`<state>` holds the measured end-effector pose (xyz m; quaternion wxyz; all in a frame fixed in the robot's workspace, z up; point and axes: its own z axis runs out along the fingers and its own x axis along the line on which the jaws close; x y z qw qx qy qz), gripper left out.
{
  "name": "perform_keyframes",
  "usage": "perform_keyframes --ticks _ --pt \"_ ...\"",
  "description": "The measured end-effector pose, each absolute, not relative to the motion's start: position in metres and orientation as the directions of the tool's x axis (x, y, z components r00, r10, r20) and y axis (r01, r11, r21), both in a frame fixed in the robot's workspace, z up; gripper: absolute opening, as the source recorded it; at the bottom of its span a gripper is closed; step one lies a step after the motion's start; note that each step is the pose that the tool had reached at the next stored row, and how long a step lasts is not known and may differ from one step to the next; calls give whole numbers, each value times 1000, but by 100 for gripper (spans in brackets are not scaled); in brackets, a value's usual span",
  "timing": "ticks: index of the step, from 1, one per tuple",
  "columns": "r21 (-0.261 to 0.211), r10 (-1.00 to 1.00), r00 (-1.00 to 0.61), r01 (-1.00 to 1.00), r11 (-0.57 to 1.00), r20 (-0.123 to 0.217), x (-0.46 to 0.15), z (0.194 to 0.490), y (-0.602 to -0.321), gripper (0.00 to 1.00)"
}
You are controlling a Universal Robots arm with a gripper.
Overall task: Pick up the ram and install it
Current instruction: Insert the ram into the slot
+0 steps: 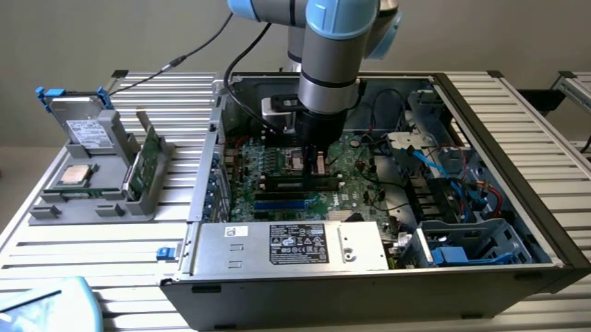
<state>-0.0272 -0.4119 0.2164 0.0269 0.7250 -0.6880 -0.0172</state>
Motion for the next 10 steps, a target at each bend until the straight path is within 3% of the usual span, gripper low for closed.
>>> perform_keyframes --ticks 7,10 --pt "63 -999 53 -997 -52 12 -29 220 -412 52" --pt "63 -999 53 -997 -52 12 -31 226 -412 52"
